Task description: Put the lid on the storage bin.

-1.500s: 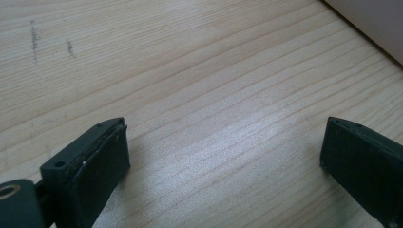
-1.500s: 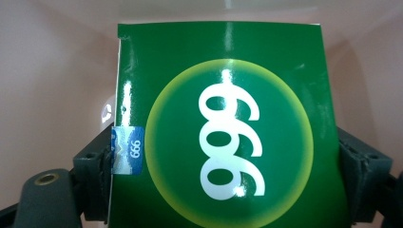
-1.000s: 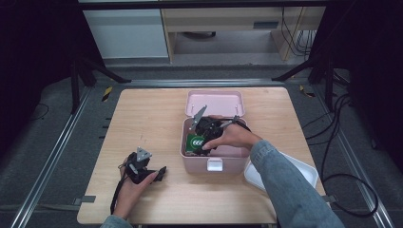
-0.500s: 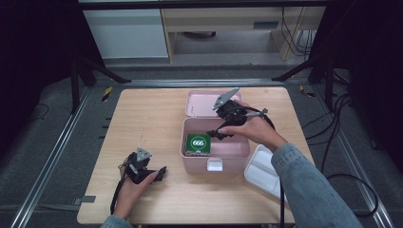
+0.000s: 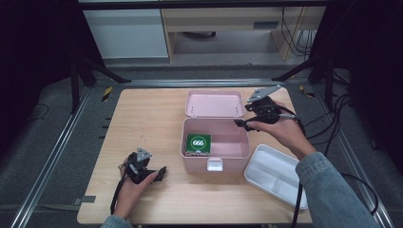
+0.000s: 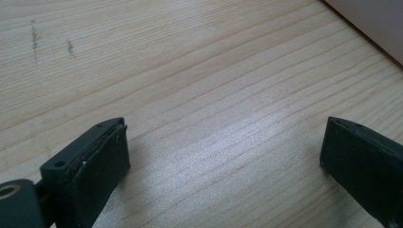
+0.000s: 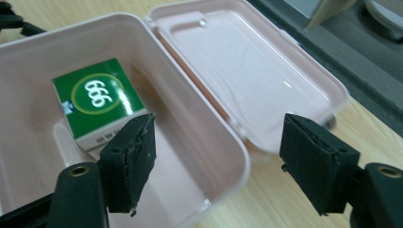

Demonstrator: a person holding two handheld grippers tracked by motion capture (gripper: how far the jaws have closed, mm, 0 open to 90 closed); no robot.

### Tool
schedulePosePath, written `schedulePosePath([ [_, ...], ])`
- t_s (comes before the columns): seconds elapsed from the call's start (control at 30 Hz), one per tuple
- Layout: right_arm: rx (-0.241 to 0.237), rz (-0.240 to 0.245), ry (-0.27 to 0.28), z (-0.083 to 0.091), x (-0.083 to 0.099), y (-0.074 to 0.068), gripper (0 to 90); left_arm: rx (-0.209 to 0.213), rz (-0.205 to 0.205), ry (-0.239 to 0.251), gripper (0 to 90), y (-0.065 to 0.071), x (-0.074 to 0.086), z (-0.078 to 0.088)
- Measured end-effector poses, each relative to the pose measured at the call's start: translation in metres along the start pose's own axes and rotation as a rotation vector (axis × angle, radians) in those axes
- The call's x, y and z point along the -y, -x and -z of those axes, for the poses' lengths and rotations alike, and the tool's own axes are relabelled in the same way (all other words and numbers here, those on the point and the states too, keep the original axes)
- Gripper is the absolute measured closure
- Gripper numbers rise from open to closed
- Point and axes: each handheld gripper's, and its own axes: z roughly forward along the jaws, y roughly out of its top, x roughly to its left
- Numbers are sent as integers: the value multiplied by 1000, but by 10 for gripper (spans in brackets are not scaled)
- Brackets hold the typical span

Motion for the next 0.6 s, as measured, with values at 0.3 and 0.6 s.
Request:
schedulePosePath([
  [0.3, 67, -55, -6, 22, 36, 12, 336, -1, 1, 0, 17, 0, 0, 0],
  [0.6, 82, -115, -50, 29, 86, 15, 440, -1, 1, 0, 17, 0, 0, 0],
])
